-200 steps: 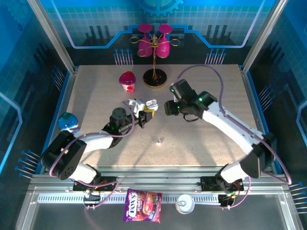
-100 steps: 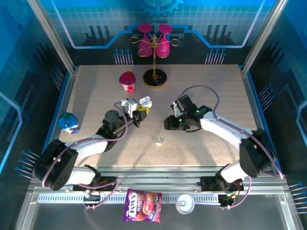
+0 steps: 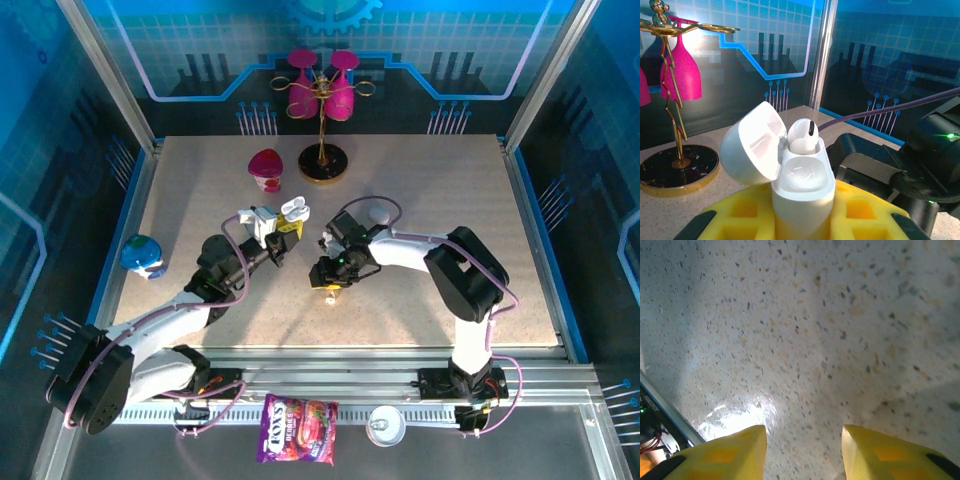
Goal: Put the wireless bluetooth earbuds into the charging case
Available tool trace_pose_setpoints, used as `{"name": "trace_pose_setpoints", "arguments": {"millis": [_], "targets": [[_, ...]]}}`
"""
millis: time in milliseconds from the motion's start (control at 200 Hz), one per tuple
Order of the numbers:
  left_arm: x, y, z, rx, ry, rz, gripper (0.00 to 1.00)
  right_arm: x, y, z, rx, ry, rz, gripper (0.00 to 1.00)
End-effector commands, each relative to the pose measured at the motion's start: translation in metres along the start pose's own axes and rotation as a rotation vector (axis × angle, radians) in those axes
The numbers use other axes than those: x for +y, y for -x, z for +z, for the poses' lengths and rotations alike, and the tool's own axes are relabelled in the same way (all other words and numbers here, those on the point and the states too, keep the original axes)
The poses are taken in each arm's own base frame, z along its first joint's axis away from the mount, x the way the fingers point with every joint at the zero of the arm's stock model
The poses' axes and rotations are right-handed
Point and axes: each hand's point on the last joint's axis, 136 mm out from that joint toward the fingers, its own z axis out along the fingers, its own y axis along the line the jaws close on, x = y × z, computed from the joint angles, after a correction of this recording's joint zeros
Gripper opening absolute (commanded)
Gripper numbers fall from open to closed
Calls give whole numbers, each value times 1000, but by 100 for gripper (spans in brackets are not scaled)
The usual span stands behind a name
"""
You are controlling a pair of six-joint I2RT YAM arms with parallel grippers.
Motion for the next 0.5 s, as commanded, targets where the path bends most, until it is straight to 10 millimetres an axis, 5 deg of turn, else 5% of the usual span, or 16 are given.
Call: {"name": "trace_pose_setpoints", "arguments": {"millis": [0,255,495], "targets": [[1,-3,-4,10,4,15,5,6,3,6,16,11,-29,43],[0,-3,0,17,-6,14,5,-21,-9,0,43,-129,-53,45],[0,-2,3,16,-11,10,5,-16,-34,-9,91,-113,-70,42]]}}
